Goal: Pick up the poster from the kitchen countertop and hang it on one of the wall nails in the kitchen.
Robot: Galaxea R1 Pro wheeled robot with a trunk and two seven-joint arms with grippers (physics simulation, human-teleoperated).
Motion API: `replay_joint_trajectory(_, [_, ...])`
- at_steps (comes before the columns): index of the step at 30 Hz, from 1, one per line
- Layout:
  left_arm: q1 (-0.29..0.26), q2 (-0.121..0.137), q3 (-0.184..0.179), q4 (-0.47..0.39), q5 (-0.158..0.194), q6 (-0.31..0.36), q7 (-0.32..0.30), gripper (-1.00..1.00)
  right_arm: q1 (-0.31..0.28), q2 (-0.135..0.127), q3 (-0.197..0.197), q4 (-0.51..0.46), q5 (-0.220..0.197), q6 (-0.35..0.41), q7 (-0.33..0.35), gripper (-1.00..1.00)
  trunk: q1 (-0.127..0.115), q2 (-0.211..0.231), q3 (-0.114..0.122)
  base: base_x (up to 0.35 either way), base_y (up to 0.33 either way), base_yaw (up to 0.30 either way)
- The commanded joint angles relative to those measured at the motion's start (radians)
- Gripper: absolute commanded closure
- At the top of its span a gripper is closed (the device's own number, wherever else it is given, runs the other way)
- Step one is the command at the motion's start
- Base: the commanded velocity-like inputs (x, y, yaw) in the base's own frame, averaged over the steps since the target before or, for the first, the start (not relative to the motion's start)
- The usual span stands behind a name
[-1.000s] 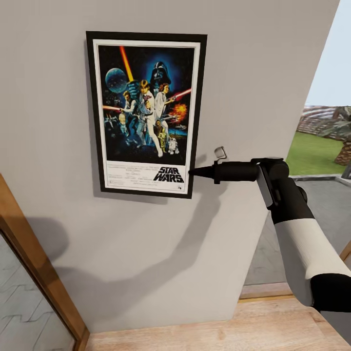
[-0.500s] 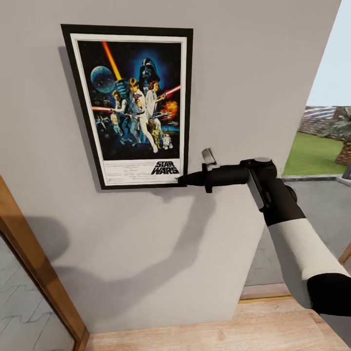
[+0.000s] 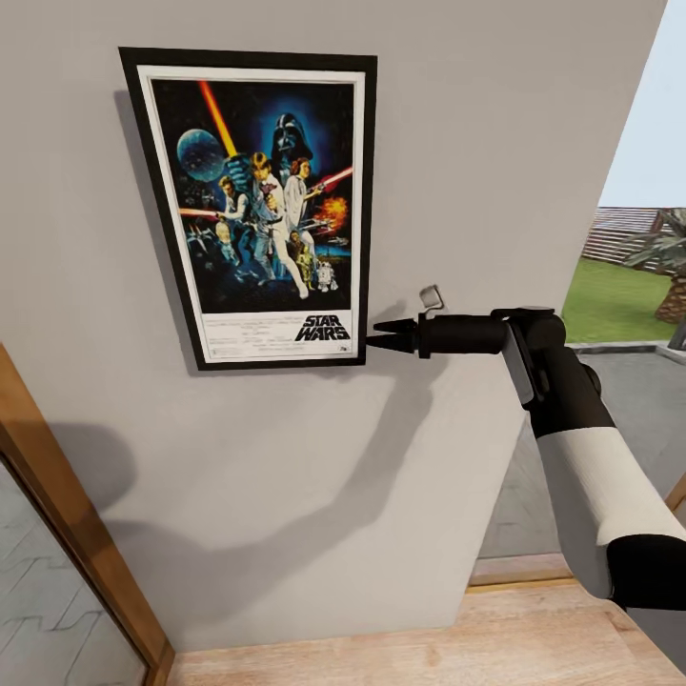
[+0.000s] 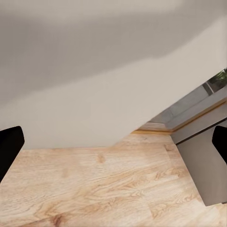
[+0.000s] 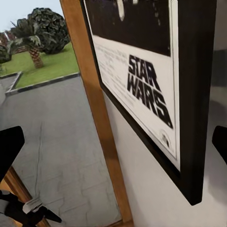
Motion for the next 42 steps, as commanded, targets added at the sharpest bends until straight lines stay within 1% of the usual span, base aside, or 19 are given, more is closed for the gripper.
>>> replay_joint_trajectory(1, [-0.001,0.0,-0.004,0.001,0.005,-0.005,-0.002,-1.0,-0.001,-0.001,0.002,0.0,-0.008,0.009,-0.002,-1.0,0.001,-0.002,-0.002,0.0,0.0,0.0])
replay_joint_trajectory(5, [-0.001,0.0,-0.004,0.001,0.005,-0.005,-0.002,-1.0,-0.001,-0.001,0.002,0.0,-0.008,0.008,-0.002,-1.0,0.001,-0.002,-0.002,-0.024,0.0,0.0])
replay_joint_trajectory(12, [-0.001,0.0,-0.004,0.001,0.005,-0.005,-0.002,-1.0,-0.001,-0.001,0.002,-0.001,-0.008,0.008,-0.002,-1.0,0.001,-0.002,-0.002,-0.153,-0.001,0.0])
replay_joint_trajectory(20, [-0.001,0.0,-0.004,0.001,0.005,-0.005,-0.002,-1.0,-0.001,-0.002,0.002,-0.002,-0.008,0.008,-0.002,-1.0,0.001,-0.002,-0.002,-0.205,-0.117,0.0])
replay_joint_trajectory(26, [-0.001,0.0,-0.004,0.001,0.005,-0.005,-0.002,-1.0,0.001,-0.002,0.002,-0.002,-0.011,0.007,0.002,-1.0,0.001,-0.002,-0.002,-0.07,-0.049,0.0])
replay_joint_trajectory(27, [-0.001,0.0,-0.004,0.001,0.005,-0.004,-0.002,-1.0,0.027,-0.003,0.002,-0.003,-0.02,0.004,0.005,-1.0,0.001,-0.002,-0.002,-0.035,-0.079,0.0])
replay_joint_trajectory(29, [-0.001,0.0,-0.004,0.001,0.005,-0.004,-0.002,-1.0,0.05,-0.004,0.0,-0.006,-0.025,0.001,0.006,-1.0,0.001,-0.002,-0.002,-0.023,-0.052,0.0])
replay_joint_trajectory(31, [-0.001,0.0,-0.004,0.001,0.006,-0.004,-0.002,-1.0,0.089,-0.004,-0.017,-0.009,-0.046,-0.002,0.008,-1.0,0.001,-0.002,-0.002,-0.069,-0.03,0.0])
replay_joint_trajectory(34, [-0.001,0.0,-0.004,0.001,0.006,-0.004,-0.002,-1.0,0.096,-0.004,-0.019,-0.009,-0.048,-0.003,0.009,-1.0,0.001,-0.002,-0.002,-0.22,-0.056,0.0])
replay_joint_trajectory(37, [-0.001,0.0,-0.004,0.001,0.006,-0.004,-0.002,-1.0,0.124,-0.004,-0.034,-0.01,-0.049,-0.014,0.046,-1.0,0.001,-0.002,-0.002,-0.284,-0.066,0.0])
replay_joint_trajectory(38, [-0.001,0.0,-0.004,0.001,0.006,-0.004,-0.002,-1.0,0.141,-0.007,-0.053,-0.01,-0.048,-0.028,0.07,-1.0,0.001,-0.002,-0.002,-0.303,-0.056,0.0])
replay_joint_trajectory(41, [-0.001,0.0,-0.004,0.001,0.006,-0.004,-0.002,-1.0,0.184,-0.012,-0.094,-0.014,-0.048,-0.052,0.098,-1.0,0.001,-0.002,-0.002,-0.305,-0.036,0.0])
replay_joint_trajectory(42, [-0.001,0.0,-0.004,0.001,0.006,-0.004,-0.002,-1.0,0.222,-0.018,-0.119,-0.028,-0.048,-0.065,0.112,-1.0,0.001,-0.002,-0.002,-0.254,-0.018,0.0])
